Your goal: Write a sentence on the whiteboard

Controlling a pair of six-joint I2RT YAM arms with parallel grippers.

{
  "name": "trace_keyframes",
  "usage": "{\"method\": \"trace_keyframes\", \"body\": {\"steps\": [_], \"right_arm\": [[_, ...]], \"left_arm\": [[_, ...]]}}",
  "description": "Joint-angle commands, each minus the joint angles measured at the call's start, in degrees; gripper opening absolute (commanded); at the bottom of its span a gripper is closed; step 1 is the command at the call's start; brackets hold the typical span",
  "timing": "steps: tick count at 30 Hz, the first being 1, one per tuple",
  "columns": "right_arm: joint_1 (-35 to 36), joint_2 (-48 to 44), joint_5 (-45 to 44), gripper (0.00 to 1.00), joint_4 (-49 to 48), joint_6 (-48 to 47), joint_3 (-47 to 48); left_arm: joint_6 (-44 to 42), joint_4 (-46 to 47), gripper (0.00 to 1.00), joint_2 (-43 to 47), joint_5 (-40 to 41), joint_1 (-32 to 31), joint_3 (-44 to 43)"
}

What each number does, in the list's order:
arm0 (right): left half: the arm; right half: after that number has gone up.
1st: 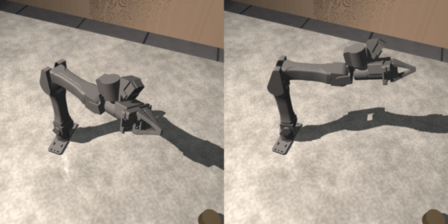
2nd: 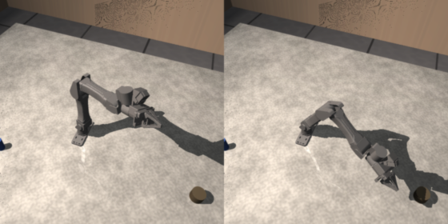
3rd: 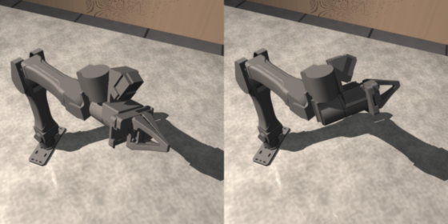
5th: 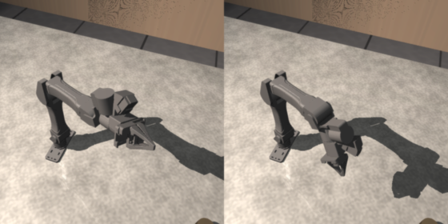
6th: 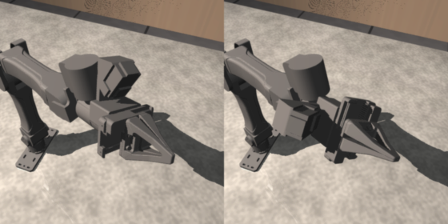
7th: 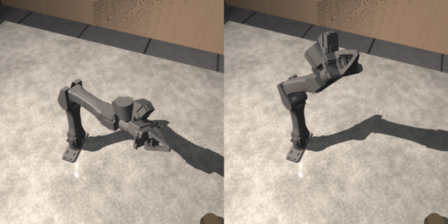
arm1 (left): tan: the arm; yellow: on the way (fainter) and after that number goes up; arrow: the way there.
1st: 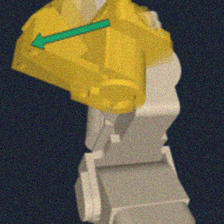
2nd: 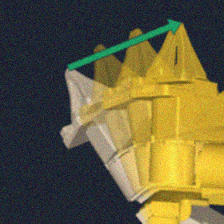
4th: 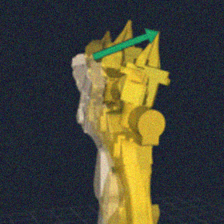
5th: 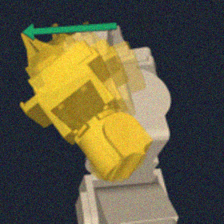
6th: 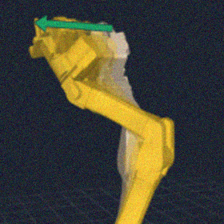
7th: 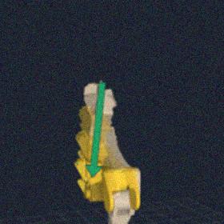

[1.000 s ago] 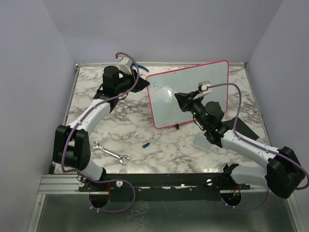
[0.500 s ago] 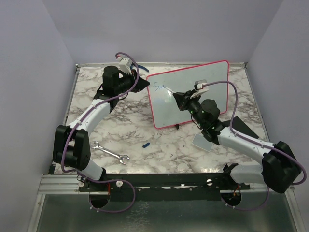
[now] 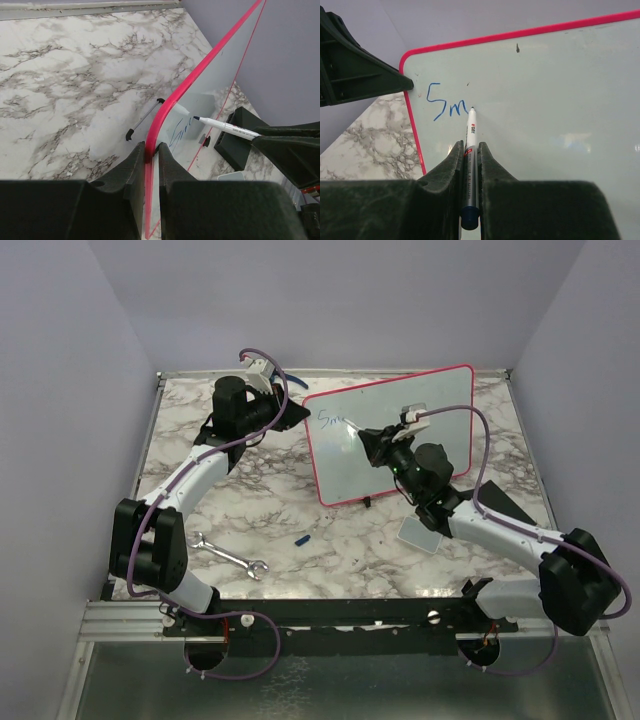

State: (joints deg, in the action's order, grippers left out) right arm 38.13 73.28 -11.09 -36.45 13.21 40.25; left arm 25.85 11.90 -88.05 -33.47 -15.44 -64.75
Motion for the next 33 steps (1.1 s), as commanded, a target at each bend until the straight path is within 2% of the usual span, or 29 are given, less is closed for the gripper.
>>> {"method": "trace_keyframes", "body": {"steps": [1,33], "right_arm": [[-0.3,1.4,-1.7,0.0,-1.6,-1.1,2.0],[-0.3,-0.1,-2.7,0.0,0.4,1.4,-2.8]], "left_arm": [[-0.3,1.2,0.07,1.7,-1.1,-0.2,0.5],[-0.4,1.2,0.07,2.4,-1.1,-0.2,0.5]]}}
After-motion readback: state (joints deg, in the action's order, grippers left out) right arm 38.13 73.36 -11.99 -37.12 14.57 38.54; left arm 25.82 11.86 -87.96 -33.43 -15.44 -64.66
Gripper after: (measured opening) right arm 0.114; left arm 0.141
